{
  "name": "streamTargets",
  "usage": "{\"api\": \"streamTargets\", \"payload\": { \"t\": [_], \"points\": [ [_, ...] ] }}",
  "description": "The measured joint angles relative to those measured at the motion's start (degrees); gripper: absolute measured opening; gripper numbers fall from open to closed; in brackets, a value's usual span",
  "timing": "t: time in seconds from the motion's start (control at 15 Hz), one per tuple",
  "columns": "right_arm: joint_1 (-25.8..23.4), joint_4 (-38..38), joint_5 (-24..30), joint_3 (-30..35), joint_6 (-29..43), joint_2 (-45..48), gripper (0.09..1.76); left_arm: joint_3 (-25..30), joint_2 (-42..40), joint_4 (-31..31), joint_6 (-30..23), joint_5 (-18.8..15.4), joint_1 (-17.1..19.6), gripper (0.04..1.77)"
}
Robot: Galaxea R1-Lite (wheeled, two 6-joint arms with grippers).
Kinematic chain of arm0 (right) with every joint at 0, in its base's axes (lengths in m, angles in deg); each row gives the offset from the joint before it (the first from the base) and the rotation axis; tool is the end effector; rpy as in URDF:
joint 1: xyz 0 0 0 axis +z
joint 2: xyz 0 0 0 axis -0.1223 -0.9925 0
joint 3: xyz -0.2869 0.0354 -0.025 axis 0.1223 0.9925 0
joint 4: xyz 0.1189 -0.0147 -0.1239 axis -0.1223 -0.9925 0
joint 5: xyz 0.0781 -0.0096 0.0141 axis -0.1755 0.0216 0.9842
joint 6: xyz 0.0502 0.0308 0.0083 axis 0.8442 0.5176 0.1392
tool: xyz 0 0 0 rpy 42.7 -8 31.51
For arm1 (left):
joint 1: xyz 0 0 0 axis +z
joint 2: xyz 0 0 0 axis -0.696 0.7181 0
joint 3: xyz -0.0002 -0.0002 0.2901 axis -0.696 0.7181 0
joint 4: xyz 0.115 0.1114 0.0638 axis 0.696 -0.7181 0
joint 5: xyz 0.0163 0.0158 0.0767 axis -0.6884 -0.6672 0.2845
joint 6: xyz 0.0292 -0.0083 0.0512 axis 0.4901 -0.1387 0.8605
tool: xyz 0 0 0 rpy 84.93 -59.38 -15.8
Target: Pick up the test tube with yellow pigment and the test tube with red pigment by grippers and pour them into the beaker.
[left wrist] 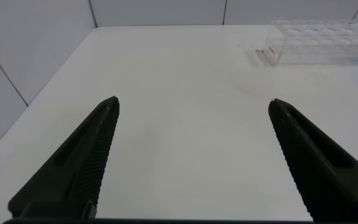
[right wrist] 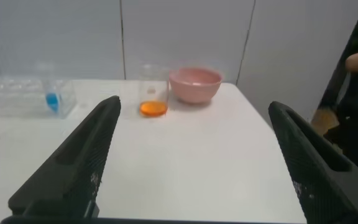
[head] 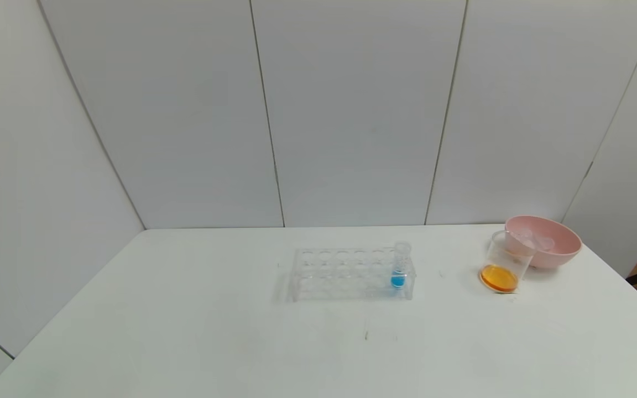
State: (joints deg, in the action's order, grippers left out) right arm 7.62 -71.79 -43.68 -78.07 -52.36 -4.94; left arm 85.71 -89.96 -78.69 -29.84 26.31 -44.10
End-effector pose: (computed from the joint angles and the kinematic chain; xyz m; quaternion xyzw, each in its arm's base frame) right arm -0.0004 -0.0058 0.1065 -0.0235 -0.0990 -0.0462 0.9937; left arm 0.0043 0.0001 0.0731 -0.0083 0.0085 0.0015 0.9999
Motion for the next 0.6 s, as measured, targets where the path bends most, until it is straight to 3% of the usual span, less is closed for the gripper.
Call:
{"api": "streamTargets", "payload": {
  "t": [0.27,0.6],
  "points": [
    [0.0,-10.6,5.6,1.1,0.9,0.0,1.7,0.0,0.0,0.0,0.0,0.0,0.0,1.72],
    [0.0,-10.8,5.9,1.1,1.4,0.0,1.7,0.0,0.0,0.0,0.0,0.0,0.0,1.72]
  ]
}}
